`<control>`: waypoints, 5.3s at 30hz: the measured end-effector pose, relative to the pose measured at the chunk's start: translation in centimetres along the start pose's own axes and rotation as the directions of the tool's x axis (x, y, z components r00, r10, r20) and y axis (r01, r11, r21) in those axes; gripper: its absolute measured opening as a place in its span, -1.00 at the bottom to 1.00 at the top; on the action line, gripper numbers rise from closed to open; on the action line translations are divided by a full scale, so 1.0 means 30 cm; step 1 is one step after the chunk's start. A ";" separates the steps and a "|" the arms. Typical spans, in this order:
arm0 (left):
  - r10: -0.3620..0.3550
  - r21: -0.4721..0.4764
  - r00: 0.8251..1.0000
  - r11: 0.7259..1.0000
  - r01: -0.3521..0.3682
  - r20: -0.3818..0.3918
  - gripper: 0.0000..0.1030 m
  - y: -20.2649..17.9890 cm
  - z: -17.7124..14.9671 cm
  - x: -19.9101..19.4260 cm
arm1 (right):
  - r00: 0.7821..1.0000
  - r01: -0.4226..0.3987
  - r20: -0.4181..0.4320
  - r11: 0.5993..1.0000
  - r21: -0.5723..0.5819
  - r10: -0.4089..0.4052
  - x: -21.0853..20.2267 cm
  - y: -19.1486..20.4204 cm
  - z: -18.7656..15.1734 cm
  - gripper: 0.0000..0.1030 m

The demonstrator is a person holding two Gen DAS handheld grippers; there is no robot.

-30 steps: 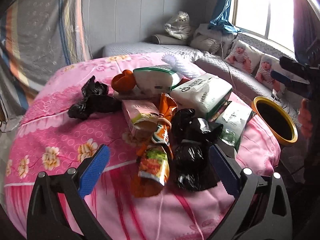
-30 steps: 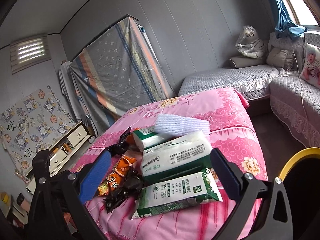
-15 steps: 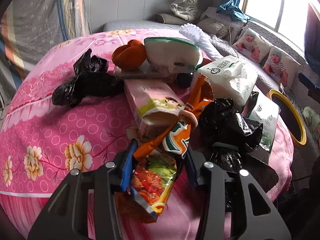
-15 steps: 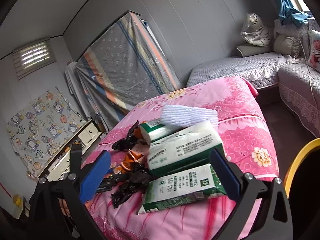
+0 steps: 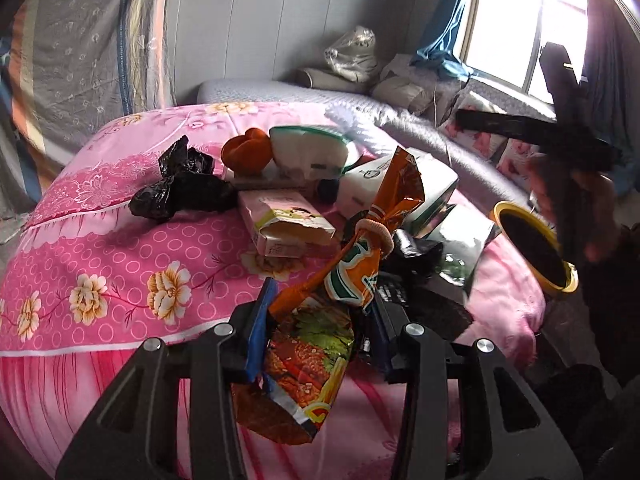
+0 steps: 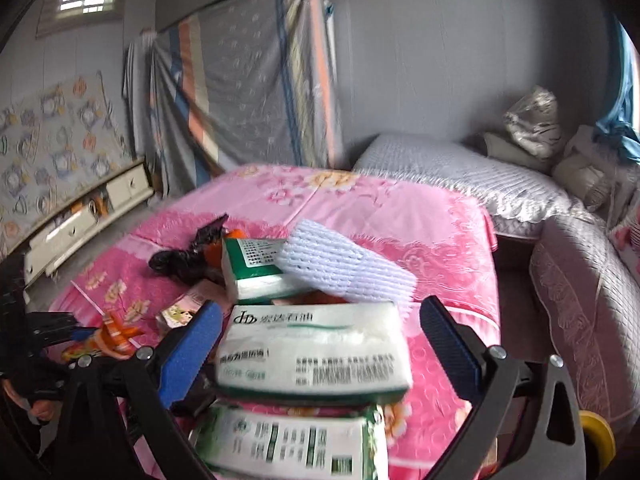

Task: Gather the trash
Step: 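Grasp the orange snack wrapper with the left tool while the right tool reaches toward the white foam net, then grasp the white foam net with the right tool and lift it, then carry the wrapper and foam net over the yellow bin and open both tools, then grasp a black plastic bag on the bed with the left tool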

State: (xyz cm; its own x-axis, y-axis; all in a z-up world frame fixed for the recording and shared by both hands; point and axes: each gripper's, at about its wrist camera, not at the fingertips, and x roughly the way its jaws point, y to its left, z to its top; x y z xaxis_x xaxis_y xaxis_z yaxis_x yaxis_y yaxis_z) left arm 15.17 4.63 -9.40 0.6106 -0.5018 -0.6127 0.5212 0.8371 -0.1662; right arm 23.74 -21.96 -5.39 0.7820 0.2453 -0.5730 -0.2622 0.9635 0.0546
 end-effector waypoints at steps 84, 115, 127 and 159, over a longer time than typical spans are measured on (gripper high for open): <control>-0.361 0.304 0.902 0.854 0.422 -0.235 -0.22 -1.104 0.328 0.688 | 0.982 0.033 0.067 0.508 0.861 -0.178 -0.668 -0.866 -0.851 -0.49; -0.274 0.175 0.962 0.947 0.270 -0.002 0.84 -0.956 0.389 0.544 | 0.957 0.060 0.100 0.523 0.850 -0.272 -0.754 -0.845 -0.821 0.32; 0.131 0.069 0.964 0.986 -0.151 0.231 0.84 -0.370 0.400 0.180 | 0.979 0.020 0.127 0.692 0.722 -0.161 -0.605 -0.691 -0.636 0.46; 0.321 -0.230 0.937 0.910 -0.344 -0.135 -0.70 0.493 0.265 0.361 | 0.998 -0.046 0.056 0.807 0.589 0.016 -0.314 -0.392 -0.391 0.46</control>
State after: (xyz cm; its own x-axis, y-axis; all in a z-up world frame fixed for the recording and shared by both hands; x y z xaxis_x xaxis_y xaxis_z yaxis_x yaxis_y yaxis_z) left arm 34.24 9.84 -12.35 0.6589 -0.1725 -0.7322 0.1266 0.9849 -0.1182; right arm 12.84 -36.85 -10.22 0.8082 0.2659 -0.5255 0.0860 0.8295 0.5519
